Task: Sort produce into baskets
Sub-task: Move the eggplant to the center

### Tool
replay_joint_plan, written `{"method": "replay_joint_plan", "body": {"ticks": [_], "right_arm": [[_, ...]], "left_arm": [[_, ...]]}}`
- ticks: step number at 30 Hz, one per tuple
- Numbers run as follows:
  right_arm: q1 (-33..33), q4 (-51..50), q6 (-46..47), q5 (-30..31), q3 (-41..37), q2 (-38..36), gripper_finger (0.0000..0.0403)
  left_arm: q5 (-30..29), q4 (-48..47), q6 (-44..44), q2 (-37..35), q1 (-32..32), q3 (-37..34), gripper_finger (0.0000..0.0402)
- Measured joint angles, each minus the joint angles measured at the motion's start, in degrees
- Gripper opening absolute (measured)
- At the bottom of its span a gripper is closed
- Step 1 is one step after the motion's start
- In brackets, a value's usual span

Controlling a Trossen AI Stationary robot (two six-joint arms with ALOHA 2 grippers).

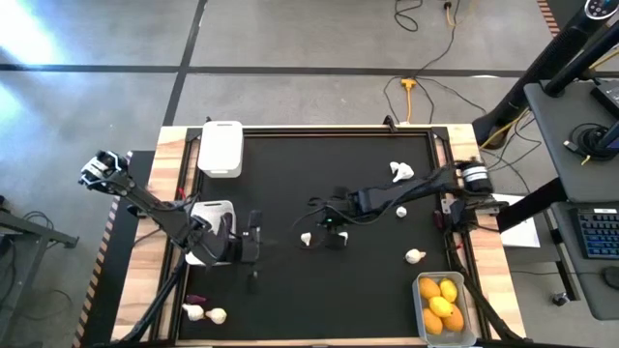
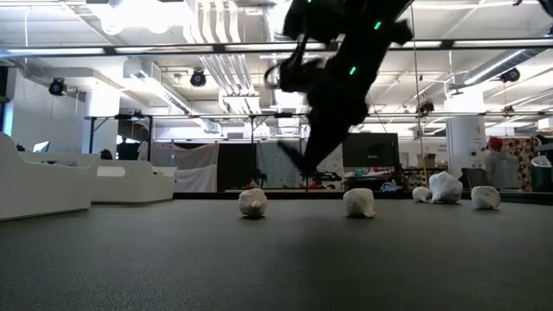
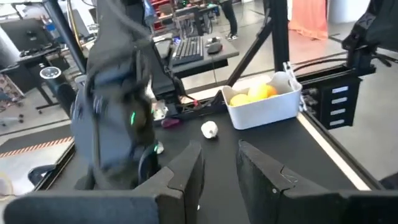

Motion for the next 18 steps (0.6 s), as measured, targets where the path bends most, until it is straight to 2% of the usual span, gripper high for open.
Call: {"method": "replay_joint_plan", "body": {"ticks": [2, 8, 13, 18], "right_arm": [[-0.9, -0.1, -0.1, 1.7, 1.9, 3.6, 0.0047], [-3.5, -1.0, 0.3, 1.9, 6.0, 10.0, 0.0055], [-5.0, -2.2, 2.0, 0.5, 7.0, 11.3, 0.0069], [-5.0, -3.1, 3.6, 0.9, 6.8, 10.0, 0.0109]], "left_arm": [[0.0, -1.8, -1.0, -0.7, -0.1, 0.0, 0.0081], [-0.5, -5.2, -2.8, -1.7, -0.2, 0.0, 0.0081], [-0.5, -5.3, -2.8, -1.8, -0.2, 0.0, 0.0081], [-0.5, -5.5, -2.6, -1.8, -0.2, 0.0, 0.0081]]}}
